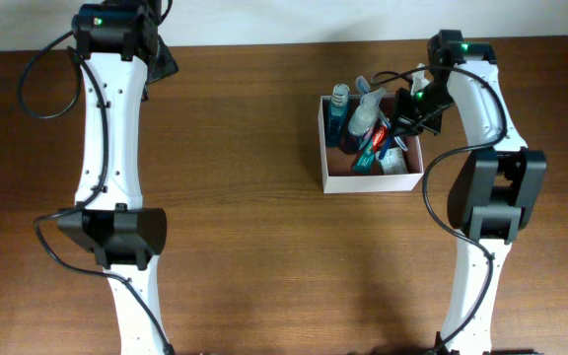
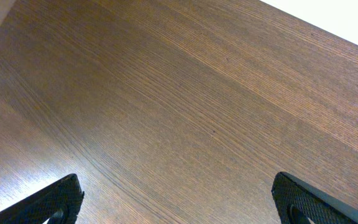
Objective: Pack container
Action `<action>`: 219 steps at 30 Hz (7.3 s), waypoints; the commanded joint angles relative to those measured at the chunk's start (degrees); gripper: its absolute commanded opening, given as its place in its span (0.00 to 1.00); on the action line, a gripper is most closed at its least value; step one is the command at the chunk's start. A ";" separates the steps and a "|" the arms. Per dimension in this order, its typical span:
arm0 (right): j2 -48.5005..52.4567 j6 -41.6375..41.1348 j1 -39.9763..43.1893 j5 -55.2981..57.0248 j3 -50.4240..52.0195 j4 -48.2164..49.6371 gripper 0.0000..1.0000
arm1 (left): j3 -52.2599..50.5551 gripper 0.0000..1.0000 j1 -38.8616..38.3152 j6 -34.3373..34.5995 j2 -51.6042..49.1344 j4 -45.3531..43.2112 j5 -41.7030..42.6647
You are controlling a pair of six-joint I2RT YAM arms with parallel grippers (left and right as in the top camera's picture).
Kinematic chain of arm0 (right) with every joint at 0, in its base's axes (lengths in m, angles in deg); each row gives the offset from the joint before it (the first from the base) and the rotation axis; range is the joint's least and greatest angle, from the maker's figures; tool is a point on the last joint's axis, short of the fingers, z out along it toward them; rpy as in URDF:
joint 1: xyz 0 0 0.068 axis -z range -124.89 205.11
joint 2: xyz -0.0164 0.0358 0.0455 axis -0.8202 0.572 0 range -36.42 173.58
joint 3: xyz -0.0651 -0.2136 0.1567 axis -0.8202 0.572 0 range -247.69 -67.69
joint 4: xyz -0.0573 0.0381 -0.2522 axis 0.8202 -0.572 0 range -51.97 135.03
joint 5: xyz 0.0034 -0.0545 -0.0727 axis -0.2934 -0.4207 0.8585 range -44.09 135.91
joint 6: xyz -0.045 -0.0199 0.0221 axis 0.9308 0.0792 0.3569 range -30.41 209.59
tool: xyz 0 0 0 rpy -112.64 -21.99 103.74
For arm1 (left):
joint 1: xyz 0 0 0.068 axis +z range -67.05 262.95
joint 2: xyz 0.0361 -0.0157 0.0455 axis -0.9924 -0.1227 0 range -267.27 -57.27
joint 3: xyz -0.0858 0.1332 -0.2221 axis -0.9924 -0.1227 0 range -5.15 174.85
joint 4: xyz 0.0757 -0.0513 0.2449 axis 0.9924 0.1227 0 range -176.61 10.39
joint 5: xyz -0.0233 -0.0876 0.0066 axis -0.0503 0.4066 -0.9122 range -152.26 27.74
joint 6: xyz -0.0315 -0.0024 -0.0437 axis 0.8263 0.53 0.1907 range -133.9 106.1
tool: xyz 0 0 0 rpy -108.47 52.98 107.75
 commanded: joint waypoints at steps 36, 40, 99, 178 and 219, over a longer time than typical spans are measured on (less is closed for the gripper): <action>-54.69 3.06 9.90 6.05 12.09 -20.17 0.41 | -0.13 0.99 0.13 0.70 -0.61 0.09 -0.79; -61.09 2.95 9.90 5.51 17.40 -20.17 0.93 | -0.13 0.99 0.13 0.72 -0.61 0.09 -0.79; -129.37 15.85 4.55 17.20 62.51 19.02 0.99 | -0.13 0.99 0.13 0.70 -0.61 0.09 -0.79; -138.90 15.19 -1.03 15.45 126.46 73.42 0.99 | -0.13 0.99 0.13 0.70 -0.61 0.07 -0.79; -138.90 15.17 -1.03 15.45 126.46 73.42 0.99 | -19.98 1.00 -1.01 0.70 14.60 -8.17 -0.87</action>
